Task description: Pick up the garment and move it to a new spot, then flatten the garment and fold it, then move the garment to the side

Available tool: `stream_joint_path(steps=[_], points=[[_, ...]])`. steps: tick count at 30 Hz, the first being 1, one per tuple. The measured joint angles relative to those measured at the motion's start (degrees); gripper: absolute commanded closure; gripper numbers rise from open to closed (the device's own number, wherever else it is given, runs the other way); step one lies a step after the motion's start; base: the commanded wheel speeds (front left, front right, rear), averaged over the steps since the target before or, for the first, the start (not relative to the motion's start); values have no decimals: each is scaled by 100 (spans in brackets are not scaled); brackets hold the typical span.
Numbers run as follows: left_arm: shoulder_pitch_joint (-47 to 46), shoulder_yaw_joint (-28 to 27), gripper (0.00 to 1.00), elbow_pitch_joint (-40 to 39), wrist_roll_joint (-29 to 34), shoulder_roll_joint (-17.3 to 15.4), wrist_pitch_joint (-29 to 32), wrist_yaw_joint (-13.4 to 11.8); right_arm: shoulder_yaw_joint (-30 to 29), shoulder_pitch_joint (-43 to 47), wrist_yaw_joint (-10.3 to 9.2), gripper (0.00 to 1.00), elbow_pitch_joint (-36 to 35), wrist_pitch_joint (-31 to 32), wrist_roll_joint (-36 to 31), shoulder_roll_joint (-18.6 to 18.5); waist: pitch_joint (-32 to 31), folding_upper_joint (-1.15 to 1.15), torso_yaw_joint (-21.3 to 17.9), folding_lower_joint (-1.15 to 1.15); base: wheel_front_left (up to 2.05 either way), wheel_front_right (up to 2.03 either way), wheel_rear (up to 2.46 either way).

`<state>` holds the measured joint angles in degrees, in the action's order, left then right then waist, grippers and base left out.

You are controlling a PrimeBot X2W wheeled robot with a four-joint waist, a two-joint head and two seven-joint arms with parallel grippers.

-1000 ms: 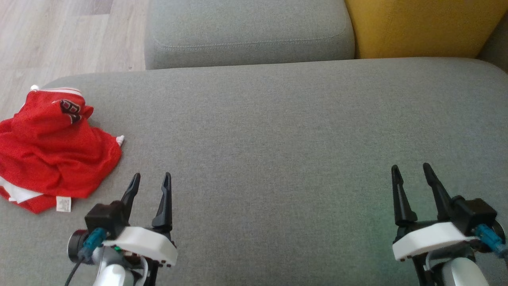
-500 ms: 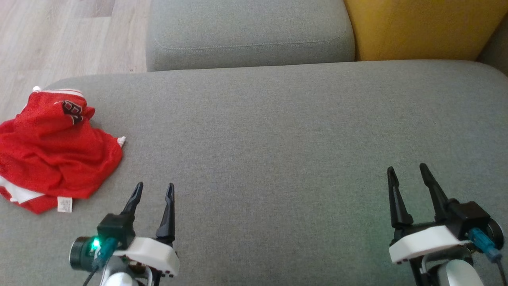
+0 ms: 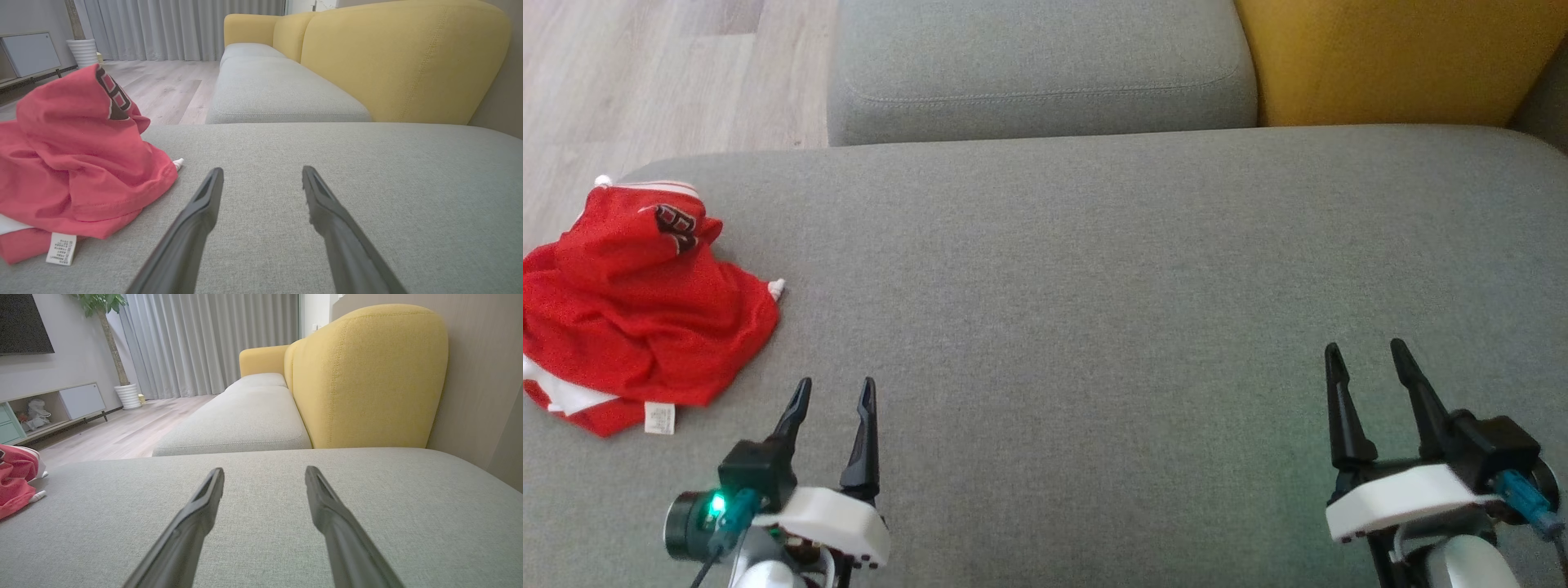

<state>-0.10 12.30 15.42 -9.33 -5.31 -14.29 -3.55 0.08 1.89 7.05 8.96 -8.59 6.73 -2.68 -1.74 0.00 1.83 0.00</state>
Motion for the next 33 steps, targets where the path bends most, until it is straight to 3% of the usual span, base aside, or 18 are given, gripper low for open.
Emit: stream_joint_path(steps=[17,25,33], points=[[-20,-22,0,-14,64,25,-1,27,-25,18,0,0,-86,0,-126,2,22,0,193,0,0,0,0],[-93,-93,0,-49,87,36,-1,53,142,130,0,0,-396,60,-177,7,42,0,837,0,0,0,0],[-91,-213,0,-165,87,42,-1,52,236,132,0,0,-587,63,-168,9,53,0,1720,0,0,0,0]])
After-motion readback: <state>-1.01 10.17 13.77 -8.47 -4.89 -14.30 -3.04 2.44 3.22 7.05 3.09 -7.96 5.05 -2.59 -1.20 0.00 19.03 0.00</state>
